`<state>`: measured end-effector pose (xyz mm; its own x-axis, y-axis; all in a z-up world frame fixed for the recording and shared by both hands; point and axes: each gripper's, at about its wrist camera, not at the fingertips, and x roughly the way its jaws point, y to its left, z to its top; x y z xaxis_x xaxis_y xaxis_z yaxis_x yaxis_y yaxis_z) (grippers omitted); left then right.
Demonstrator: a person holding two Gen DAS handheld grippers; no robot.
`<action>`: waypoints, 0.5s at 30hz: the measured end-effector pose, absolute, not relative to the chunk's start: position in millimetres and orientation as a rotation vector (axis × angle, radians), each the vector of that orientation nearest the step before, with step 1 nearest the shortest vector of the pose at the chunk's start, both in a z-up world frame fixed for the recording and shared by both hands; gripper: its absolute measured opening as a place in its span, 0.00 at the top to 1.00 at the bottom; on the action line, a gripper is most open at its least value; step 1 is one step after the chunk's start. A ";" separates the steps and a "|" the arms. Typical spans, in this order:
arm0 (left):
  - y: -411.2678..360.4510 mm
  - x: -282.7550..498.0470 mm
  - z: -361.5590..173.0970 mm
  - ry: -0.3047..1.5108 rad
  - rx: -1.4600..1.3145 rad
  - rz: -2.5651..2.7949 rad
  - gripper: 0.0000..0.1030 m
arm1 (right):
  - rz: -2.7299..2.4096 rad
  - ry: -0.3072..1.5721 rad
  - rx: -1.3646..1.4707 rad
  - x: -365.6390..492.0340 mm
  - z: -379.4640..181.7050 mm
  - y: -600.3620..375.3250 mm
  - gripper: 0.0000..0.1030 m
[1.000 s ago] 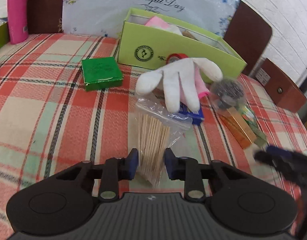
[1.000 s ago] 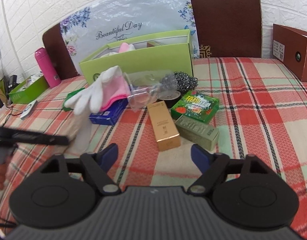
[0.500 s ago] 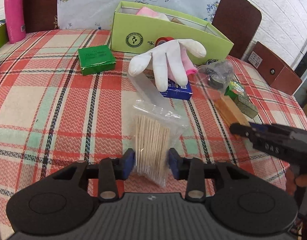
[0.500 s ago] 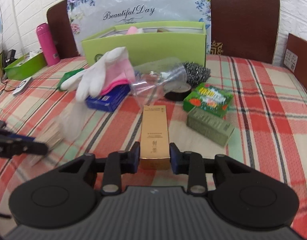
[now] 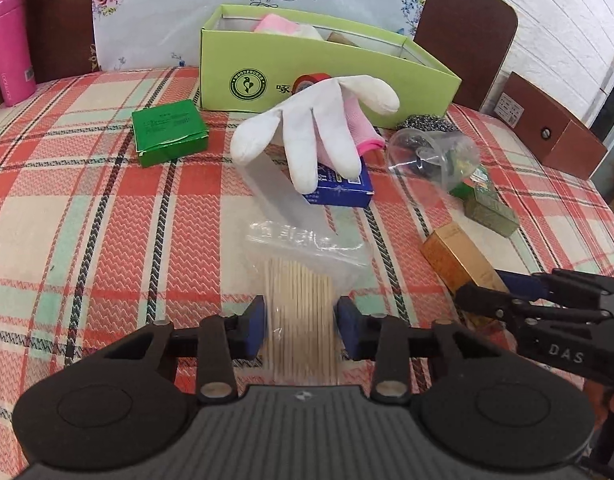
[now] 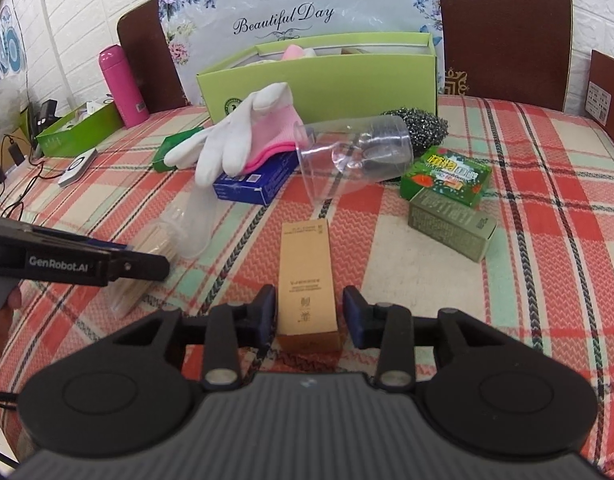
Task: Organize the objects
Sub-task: 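Grasp the toothpick bag with the left tool while the right tool grasps the tan box, then carry the toothpick bag with the left tool while the right tool lowers the tan box into the green box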
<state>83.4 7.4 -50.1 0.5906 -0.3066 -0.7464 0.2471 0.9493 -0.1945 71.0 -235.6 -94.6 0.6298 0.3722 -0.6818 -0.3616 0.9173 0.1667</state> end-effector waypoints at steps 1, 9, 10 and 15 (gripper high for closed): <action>7.0 83.2 -50.9 0.879 -0.072 -0.323 0.61 | 0.419 0.785 0.015 70.9 -95.9 -235.0 0.63; 3.2 78.8 -47.9 0.889 -0.072 -0.352 0.74 | 0.421 0.781 0.009 71.8 -97.6 -231.3 0.61; 3.3 76.9 -47.1 0.892 -0.083 -0.365 0.75 | 0.420 0.780 0.010 72.2 -97.2 -230.4 0.61; 0.5 62.9 -32.5 0.866 -0.123 -0.468 0.76 | 0.437 0.780 -0.018 69.9 -96.2 -227.9 0.71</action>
<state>62.9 0.5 -32.5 0.5538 -0.4439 -0.7045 0.3459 0.8923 -0.2903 69.9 -227.9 -96.2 0.6265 0.3743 -0.6837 -0.3877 0.9106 0.1432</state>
